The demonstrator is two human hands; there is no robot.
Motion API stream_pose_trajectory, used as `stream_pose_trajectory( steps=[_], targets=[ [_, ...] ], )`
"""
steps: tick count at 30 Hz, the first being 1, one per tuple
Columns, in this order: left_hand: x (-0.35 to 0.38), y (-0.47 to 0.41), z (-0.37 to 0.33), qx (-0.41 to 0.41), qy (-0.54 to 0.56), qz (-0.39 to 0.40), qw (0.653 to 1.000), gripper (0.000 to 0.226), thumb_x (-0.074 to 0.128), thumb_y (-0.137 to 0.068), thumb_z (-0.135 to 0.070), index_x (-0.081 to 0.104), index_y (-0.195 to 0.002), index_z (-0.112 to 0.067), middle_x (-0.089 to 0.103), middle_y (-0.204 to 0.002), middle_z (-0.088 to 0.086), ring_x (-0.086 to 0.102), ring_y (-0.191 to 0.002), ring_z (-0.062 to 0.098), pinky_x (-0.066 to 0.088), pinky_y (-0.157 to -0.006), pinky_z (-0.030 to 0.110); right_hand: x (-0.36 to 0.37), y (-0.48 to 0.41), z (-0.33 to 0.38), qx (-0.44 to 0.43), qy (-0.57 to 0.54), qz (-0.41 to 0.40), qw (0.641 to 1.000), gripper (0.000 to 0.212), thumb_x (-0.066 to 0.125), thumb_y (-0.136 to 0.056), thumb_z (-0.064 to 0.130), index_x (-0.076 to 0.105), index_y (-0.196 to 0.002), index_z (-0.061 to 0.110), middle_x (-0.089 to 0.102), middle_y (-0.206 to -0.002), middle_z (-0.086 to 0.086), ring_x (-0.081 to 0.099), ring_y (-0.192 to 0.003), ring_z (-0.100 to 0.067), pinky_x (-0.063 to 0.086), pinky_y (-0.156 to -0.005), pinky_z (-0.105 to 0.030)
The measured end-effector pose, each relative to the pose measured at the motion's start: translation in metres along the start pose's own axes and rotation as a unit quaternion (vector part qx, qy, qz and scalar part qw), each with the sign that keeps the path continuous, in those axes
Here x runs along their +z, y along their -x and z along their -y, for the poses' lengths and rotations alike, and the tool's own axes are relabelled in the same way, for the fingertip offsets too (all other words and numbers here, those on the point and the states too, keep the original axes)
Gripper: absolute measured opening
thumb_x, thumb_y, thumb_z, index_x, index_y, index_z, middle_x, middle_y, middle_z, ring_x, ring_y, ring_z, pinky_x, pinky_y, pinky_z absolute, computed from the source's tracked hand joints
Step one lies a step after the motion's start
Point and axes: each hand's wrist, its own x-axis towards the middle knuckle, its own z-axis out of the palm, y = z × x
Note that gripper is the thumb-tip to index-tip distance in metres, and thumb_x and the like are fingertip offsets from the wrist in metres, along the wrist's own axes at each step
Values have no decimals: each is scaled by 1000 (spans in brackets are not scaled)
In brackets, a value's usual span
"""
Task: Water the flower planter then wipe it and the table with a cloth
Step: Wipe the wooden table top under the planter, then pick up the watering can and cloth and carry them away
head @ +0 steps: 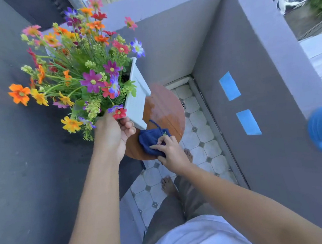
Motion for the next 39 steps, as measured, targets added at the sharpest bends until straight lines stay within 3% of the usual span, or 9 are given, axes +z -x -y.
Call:
stream_pose_trajectory(
  steps=[4, 8, 12, 17, 21, 24, 28, 33, 39],
  targets=[
    [-7, 1, 28, -8, -11, -20, 1000, 39, 23, -98, -5, 47, -68, -8, 40, -60, 6, 41, -35, 9, 32, -34, 17, -21, 10, -25, -22, -5, 30, 999, 42, 69, -83, -1, 75, -122, 12, 55, -119, -14, 45, -107, -33, 39, -94, -36],
    [-13, 1, 55, -21, -30, -52, 998, 38, 22, -99, -9, 48, -71, -9, 42, -60, 5, 41, -35, 9, 31, -33, 18, -48, -5, -40, 89, -49, -85, 991, 37, 70, -82, -5, 77, -117, 7, 57, -112, -19, 51, -107, -39, 36, -95, -35],
    [-12, 1, 80, -22, -30, -57, 998, 34, 25, -99, -7, 48, -74, -10, 42, -63, 4, 40, -44, 12, 32, -34, 19, -75, -25, -54, 247, -144, -198, 938, 33, 66, -94, 3, 73, -126, 7, 55, -125, -20, 52, -119, -38, 37, -103, -32],
    [14, 1, 103, -28, 15, -54, 998, 36, 22, -96, 2, 48, -75, -11, 43, -64, 4, 40, -51, 15, 32, -36, 20, -101, -14, -64, 284, -244, -238, 896, 33, 60, -99, 6, 66, -130, 4, 51, -122, -10, 57, -116, -28, 39, -97, -25],
    [36, 0, 123, -49, 24, -29, 998, 35, 26, -100, -6, 47, -73, -14, 53, -47, -5, 46, -38, 6, 34, -64, 28, -112, 9, -48, 277, -290, -276, 874, 24, 60, -96, 7, 71, -117, 3, 59, -117, -19, 60, -102, -23, 47, -90, -35],
    [45, -3, 136, -82, 46, -20, 995, 33, 27, -100, -9, 48, -76, -18, 54, -36, -12, 55, -54, 10, 32, -83, 34, -120, 29, -29, 272, -335, -308, 848, 18, 61, -97, 8, 72, -111, 13, 65, -114, -9, 61, -103, -22, 49, -94, -41],
    [58, -6, 148, -129, 42, -24, 990, 31, 27, -104, -19, 49, -82, -19, 67, -71, -9, 52, -88, 13, 30, -100, 29, -131, 54, -13, 262, -400, -323, 817, 24, 62, -98, 11, 72, -119, 17, 73, -114, -3, 67, -101, -16, 54, -92, -37],
    [66, 6, 149, -114, 5, -25, 993, 41, 34, -102, -39, 51, -69, -22, 48, -63, -5, 39, -41, 8, 31, -43, 15, -156, 85, -2, 220, -443, -346, 797, 24, 63, -97, 16, 74, -117, 25, 78, -102, 9, 70, -85, -3, 54, -72, -17],
    [108, 62, 151, -78, -160, 127, 976, 30, 52, -89, -51, 53, -83, -22, 56, -81, 1, 42, -49, 14, 29, -45, 23, -208, 125, 18, 166, -442, -404, 784, 24, 64, -94, 18, 76, -106, 36, 78, -95, 15, 70, -82, 0, 54, -69, -14]
  ],
)
